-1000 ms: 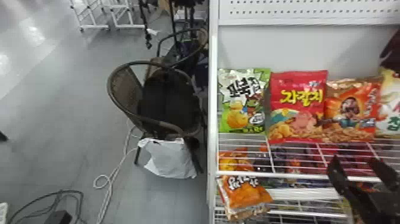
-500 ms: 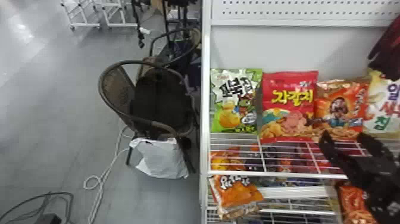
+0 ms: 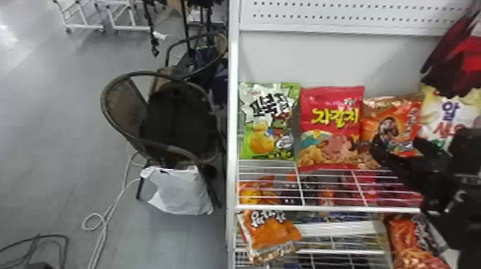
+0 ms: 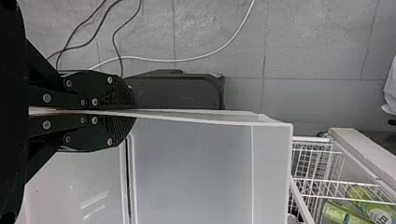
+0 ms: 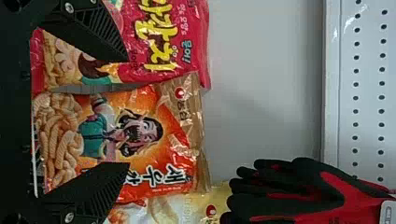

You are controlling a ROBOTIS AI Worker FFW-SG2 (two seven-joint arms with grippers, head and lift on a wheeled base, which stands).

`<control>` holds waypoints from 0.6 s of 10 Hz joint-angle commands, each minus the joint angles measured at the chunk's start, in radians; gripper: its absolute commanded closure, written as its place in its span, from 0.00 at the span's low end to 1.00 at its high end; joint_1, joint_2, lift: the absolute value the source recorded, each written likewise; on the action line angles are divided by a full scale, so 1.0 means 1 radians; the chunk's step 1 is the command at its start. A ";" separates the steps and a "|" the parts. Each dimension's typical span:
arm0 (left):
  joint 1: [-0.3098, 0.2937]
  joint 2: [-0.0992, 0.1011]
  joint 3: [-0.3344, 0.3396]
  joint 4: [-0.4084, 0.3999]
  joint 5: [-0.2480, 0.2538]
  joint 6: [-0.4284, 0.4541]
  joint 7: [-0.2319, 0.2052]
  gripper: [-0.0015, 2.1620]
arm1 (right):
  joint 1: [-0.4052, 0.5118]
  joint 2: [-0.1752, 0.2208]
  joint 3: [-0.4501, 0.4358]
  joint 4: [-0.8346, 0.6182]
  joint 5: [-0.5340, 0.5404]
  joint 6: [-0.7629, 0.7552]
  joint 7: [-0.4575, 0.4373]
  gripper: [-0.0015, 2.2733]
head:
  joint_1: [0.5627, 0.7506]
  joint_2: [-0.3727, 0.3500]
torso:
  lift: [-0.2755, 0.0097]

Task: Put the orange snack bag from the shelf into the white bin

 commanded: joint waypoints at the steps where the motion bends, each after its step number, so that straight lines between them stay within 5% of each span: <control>1: 0.002 0.000 0.001 0.000 0.000 0.004 0.000 0.99 | -0.051 -0.013 0.006 0.028 0.009 0.033 -0.005 0.04 | 0.70 0.45 | 0.97; 6: 0.002 0.000 0.001 0.000 0.000 0.004 0.000 0.99 | -0.204 -0.045 0.040 0.143 0.049 0.119 -0.015 0.04 | 0.70 0.41 | 0.97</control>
